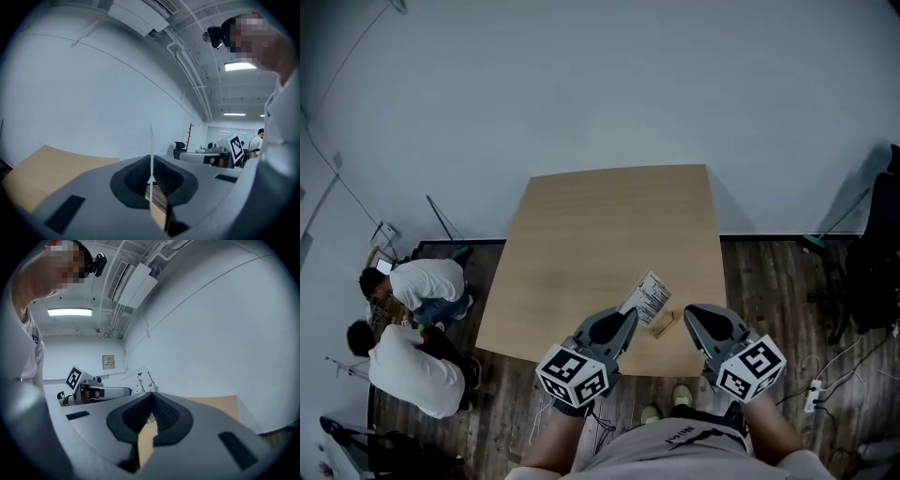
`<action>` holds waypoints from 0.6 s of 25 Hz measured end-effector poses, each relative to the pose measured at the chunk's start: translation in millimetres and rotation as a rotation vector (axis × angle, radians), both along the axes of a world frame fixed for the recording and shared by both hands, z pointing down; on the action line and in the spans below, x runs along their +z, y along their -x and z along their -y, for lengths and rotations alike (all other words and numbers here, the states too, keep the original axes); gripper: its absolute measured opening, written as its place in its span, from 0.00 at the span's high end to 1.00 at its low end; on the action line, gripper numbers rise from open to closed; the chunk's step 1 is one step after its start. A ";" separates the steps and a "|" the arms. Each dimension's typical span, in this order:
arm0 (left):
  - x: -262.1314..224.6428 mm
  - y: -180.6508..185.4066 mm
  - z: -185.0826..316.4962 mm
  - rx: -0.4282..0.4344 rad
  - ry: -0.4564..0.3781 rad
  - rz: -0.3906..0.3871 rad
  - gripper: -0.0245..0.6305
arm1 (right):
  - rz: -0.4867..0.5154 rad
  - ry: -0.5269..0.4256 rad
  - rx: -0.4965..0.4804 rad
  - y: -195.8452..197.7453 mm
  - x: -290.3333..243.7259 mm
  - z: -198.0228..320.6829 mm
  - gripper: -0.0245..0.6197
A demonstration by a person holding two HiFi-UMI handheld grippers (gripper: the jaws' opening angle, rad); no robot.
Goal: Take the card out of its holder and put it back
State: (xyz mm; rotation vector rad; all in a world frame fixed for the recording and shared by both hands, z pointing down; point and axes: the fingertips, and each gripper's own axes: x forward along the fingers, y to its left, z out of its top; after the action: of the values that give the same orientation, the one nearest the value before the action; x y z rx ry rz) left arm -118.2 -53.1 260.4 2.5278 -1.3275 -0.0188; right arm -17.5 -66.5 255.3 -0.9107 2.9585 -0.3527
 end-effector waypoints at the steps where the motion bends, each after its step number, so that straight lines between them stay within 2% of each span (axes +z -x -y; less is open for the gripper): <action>1: -0.6 0.4 0.9 -0.003 -0.003 -0.002 0.93 | 0.000 -0.002 0.000 -0.1 -0.7 0.7 0.94; 15: 34.6 2.5 20.1 0.011 0.054 0.007 0.93 | -0.011 0.051 0.020 -4.5 21.1 13.2 0.94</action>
State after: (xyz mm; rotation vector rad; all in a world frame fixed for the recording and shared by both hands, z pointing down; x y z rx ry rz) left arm -120.7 -73.2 295.0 2.4923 -1.2994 0.0273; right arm -12.9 -79.6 276.4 -0.9501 2.9605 -0.4259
